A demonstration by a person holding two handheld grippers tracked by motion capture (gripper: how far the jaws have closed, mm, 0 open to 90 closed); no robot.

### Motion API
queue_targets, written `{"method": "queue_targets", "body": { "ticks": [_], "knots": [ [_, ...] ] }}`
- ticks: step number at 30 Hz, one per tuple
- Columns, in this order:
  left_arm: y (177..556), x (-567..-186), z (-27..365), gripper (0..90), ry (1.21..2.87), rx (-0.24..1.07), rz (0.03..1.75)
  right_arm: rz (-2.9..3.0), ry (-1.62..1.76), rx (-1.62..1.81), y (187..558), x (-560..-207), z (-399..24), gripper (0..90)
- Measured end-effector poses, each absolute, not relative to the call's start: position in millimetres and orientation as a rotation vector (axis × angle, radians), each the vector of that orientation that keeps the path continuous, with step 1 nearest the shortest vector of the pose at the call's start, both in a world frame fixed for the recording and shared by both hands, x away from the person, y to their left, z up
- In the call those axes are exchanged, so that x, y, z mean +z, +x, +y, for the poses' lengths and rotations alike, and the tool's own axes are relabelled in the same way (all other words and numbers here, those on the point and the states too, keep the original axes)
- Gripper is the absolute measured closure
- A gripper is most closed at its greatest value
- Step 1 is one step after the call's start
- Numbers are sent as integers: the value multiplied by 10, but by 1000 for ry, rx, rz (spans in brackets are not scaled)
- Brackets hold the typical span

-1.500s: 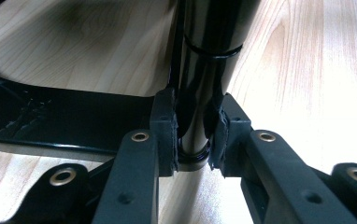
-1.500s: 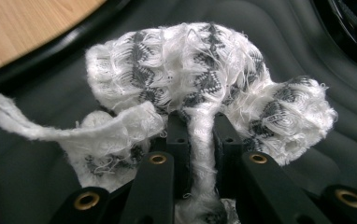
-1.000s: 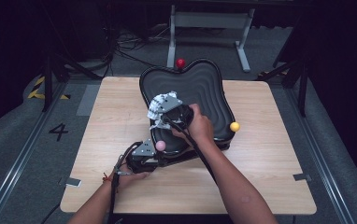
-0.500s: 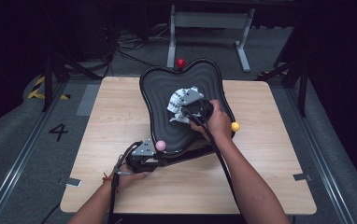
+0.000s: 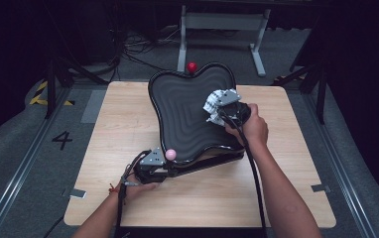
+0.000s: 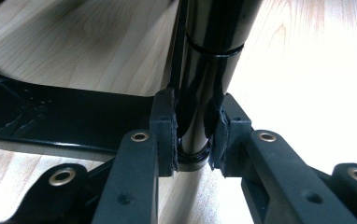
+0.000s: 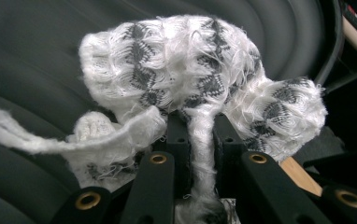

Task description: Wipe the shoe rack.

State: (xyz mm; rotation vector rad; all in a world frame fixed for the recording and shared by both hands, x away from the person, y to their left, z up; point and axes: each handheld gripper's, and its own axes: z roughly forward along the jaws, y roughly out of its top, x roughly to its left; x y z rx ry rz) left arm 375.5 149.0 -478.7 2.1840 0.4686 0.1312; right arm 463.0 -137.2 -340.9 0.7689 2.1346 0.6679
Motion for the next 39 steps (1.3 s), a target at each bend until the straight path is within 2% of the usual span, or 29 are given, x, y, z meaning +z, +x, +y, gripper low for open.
{"method": "queue_targets", "body": {
  "ticks": [9, 18, 39],
  "knots": [
    [3755, -4788, 1490, 732, 2184, 131, 468, 2156, 831, 672, 4598, -3451, -1684, 809],
    [3758, -4791, 1489, 731, 2178, 130, 466, 2184, 814, 665, 4444, -3518, -1728, 807],
    [3765, -4787, 1495, 732, 2184, 118, 467, 2142, 770, 719, 4619, -3408, -1378, 805]
  ]
}}
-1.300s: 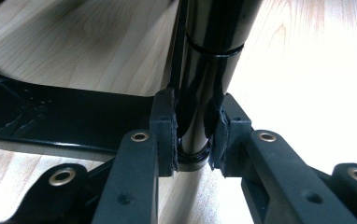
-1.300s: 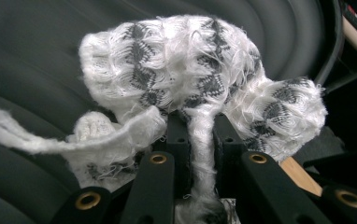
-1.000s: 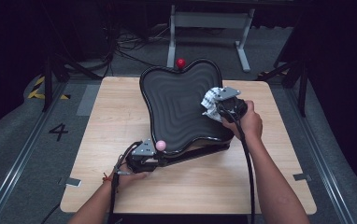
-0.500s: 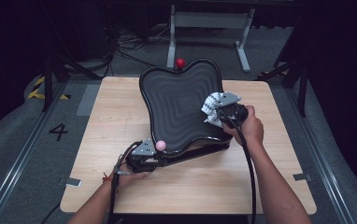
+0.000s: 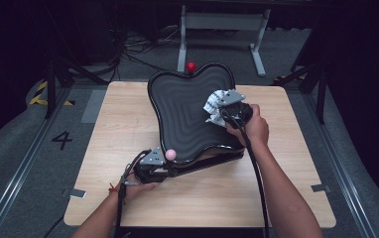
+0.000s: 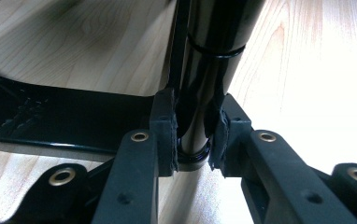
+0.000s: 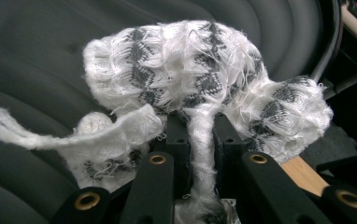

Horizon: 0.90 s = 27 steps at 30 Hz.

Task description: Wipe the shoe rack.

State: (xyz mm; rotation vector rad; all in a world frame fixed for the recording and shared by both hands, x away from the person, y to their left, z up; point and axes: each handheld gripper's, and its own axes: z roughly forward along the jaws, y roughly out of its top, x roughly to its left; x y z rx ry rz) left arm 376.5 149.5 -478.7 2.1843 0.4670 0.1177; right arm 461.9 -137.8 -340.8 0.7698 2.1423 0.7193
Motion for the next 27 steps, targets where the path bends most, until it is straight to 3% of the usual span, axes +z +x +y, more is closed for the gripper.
{"method": "queue_targets", "body": {
  "ticks": [27],
  "knots": [
    [3765, -4786, 1494, 732, 2184, 113, 470, 2224, 576, 845, 4488, -3336, -359, 802]
  ]
}}
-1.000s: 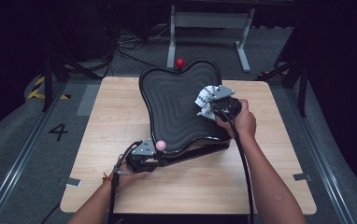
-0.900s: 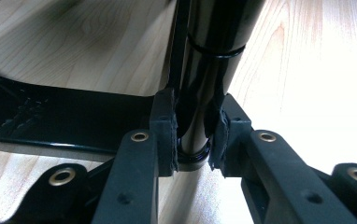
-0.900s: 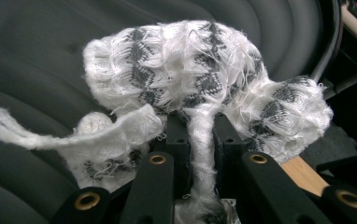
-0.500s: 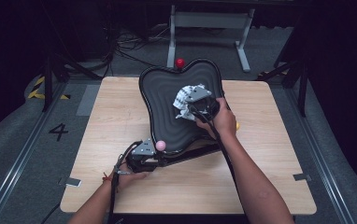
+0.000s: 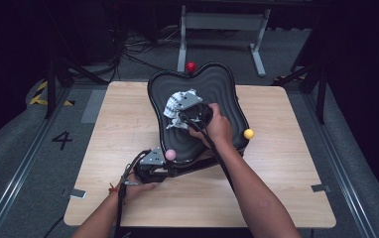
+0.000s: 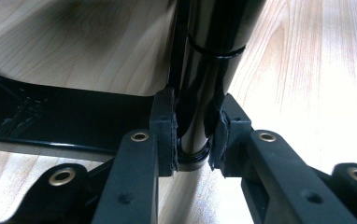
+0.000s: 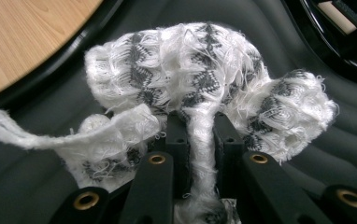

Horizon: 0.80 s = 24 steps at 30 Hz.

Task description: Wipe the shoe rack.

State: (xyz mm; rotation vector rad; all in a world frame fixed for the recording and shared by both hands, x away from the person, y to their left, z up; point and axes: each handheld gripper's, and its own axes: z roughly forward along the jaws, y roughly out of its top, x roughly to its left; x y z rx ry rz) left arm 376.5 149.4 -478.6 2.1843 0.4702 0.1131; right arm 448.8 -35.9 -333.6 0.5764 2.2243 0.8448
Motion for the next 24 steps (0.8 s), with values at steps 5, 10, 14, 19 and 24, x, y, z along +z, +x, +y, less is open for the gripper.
{"method": "queue_targets", "body": {
  "ticks": [5, 10, 14, 19, 24],
  "knots": [
    [3763, -4788, 1493, 732, 2183, 117, 469, 2229, 550, 840, 4491, -3324, -265, 800],
    [3763, -4787, 1493, 732, 2183, 118, 469, 2227, 563, 842, 4530, -3310, -314, 800],
    [3763, -4785, 1495, 733, 2187, 117, 471, 2220, 584, 838, 4574, -3305, -396, 800],
    [3760, -4788, 1492, 732, 2179, 115, 473, 2202, 629, 820, 4633, -3298, -558, 801],
    [3760, -4789, 1492, 732, 2179, 115, 473, 2183, 668, 781, 4694, -3282, -728, 800]
  ]
}}
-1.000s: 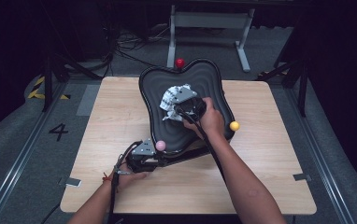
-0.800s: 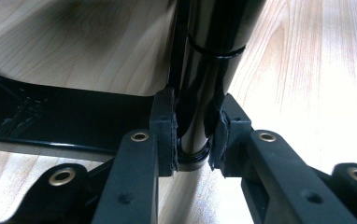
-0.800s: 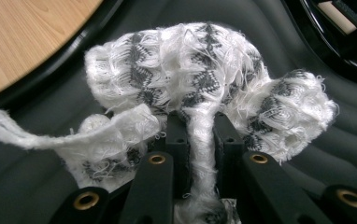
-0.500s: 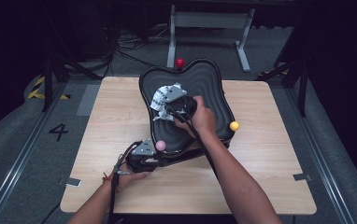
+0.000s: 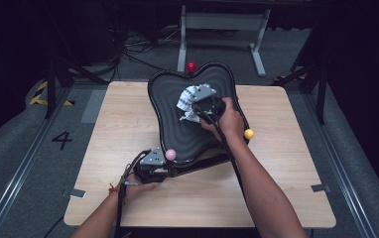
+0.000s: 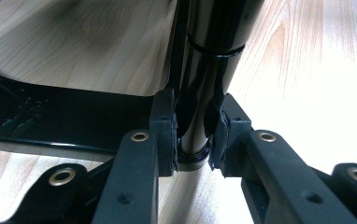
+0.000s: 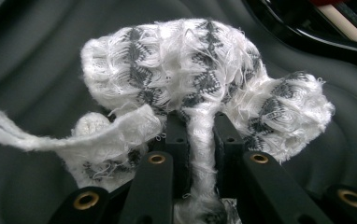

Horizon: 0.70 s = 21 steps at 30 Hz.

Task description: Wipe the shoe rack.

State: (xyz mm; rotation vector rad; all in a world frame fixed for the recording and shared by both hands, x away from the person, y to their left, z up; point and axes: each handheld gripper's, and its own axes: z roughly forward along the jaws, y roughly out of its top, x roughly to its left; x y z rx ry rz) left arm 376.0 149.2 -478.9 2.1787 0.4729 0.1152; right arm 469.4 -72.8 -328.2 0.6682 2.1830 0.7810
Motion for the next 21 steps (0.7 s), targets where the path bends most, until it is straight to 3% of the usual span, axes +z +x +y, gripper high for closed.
{"method": "queue_targets", "body": {
  "ticks": [21],
  "knots": [
    [3767, -4789, 1494, 731, 2177, 111, 472, 2082, 861, 701, 4926, -3296, -1485, 800]
  ]
}}
